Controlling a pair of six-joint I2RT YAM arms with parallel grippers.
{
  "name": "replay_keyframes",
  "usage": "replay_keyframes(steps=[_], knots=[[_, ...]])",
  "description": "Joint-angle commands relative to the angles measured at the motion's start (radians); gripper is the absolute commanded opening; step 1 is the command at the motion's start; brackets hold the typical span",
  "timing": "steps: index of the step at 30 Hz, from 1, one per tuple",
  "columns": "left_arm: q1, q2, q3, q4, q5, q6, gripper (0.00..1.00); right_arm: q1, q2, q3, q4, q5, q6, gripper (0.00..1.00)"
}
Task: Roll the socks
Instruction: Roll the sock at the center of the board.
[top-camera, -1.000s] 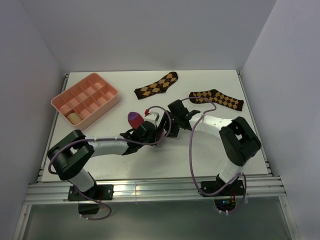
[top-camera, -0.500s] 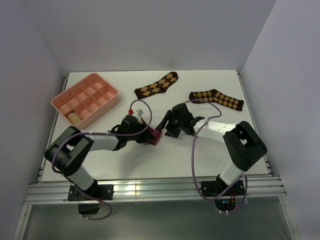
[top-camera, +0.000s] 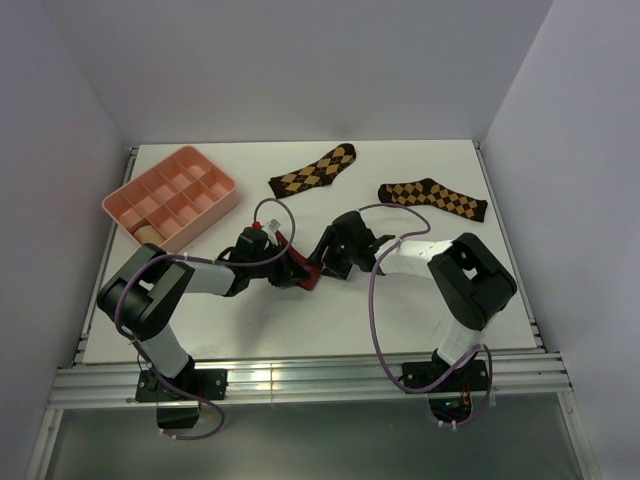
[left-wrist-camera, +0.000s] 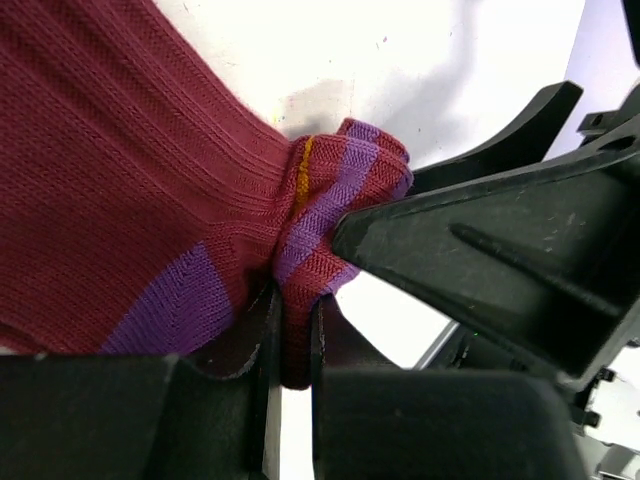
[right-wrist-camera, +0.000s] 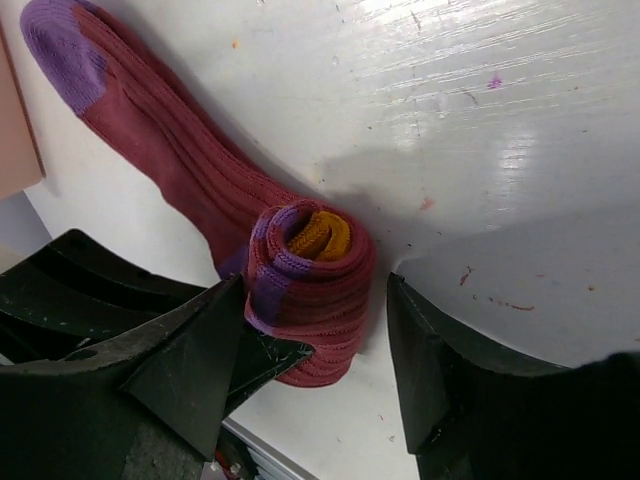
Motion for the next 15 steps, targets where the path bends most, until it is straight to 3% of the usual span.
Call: replay_keyframes(steps=[1,7,10,11,13,15], knots=[[0.005,0.043,-0.025,-0.069,0.008,-0.01,0.01,0.017,0.028,0.036,-0.012,0.046,0.002,0.65],[0.03,0.046,-0.061,-0.041,0.036,-0.033,0.01,0.019,0.062,0.056,-0.067,0.074,0.004,0.54],[0.039,0.029,-0.065,-0.04,0.027,-0.026,0.06,0.019,0.07,0.073,-0.107,0.083,-0.005,0.36],[0.04,0.023,-0.064,-0.046,0.018,-0.018,0.08,0.019,0.071,0.081,-0.14,0.086,-0.008,0.23],[0.04,-0.003,-0.053,-0.07,-0.007,0.003,0.16,0.019,0.084,0.114,-0.179,0.092,-0.019,0.11],[0.039,-0.041,-0.041,-0.101,-0.028,0.035,0.25,0.019,0.094,0.136,-0.233,0.091,-0.024,0.07]])
